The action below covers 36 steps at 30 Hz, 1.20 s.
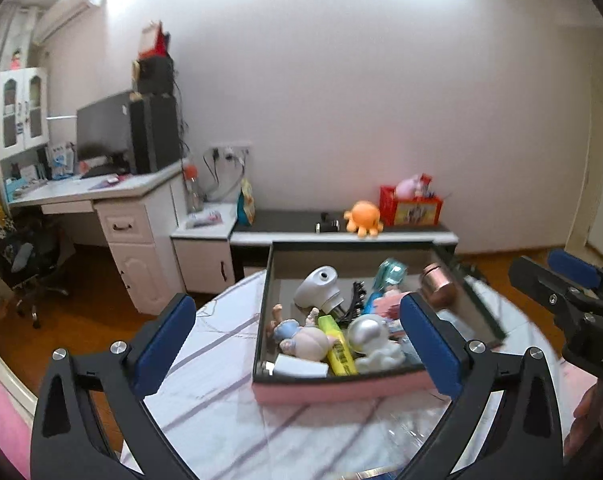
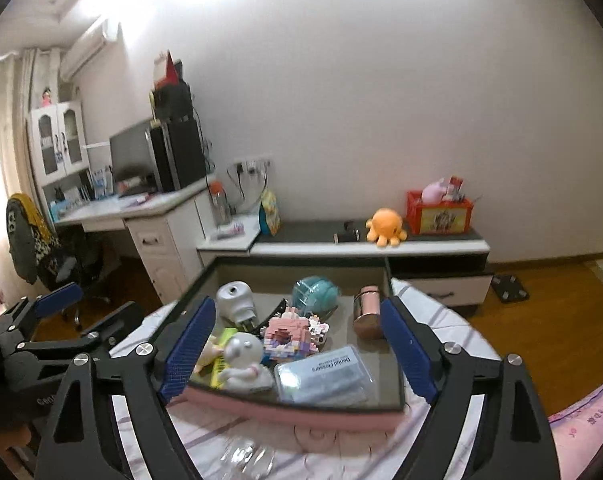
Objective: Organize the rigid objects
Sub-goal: 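Withdraw both tools from the pink box back toward the bed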
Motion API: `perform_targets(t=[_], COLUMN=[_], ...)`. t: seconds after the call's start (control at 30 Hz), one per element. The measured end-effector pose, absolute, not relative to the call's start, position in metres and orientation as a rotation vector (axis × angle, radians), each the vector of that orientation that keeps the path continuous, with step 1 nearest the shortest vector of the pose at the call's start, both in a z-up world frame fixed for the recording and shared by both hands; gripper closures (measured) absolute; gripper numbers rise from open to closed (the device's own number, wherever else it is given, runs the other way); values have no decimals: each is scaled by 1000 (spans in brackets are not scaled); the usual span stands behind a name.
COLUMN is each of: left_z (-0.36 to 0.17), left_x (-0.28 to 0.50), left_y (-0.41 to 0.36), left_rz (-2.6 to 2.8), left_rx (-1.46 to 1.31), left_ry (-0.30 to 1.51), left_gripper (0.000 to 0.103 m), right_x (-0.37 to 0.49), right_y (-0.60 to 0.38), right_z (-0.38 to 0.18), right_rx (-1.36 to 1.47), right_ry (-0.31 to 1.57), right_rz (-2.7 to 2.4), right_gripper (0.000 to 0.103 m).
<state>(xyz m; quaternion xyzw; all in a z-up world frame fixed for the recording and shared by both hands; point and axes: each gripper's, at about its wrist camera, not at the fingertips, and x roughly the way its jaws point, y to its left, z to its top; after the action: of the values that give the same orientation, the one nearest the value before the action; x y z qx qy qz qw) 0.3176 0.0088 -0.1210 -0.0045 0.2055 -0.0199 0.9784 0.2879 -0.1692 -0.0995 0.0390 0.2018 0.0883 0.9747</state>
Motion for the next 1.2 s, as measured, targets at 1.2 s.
perform_targets(t=[1.2], left_z=[-97], left_x=[142], left_y=[-24], left_rz=[-55], left_rx=[69], left_ry=[213], left_gripper=[0], right_x=[101], right_y=[-174], right_z=[-84], right_rx=[39], right_ry=[190], right_rz=[48], right_gripper=[16])
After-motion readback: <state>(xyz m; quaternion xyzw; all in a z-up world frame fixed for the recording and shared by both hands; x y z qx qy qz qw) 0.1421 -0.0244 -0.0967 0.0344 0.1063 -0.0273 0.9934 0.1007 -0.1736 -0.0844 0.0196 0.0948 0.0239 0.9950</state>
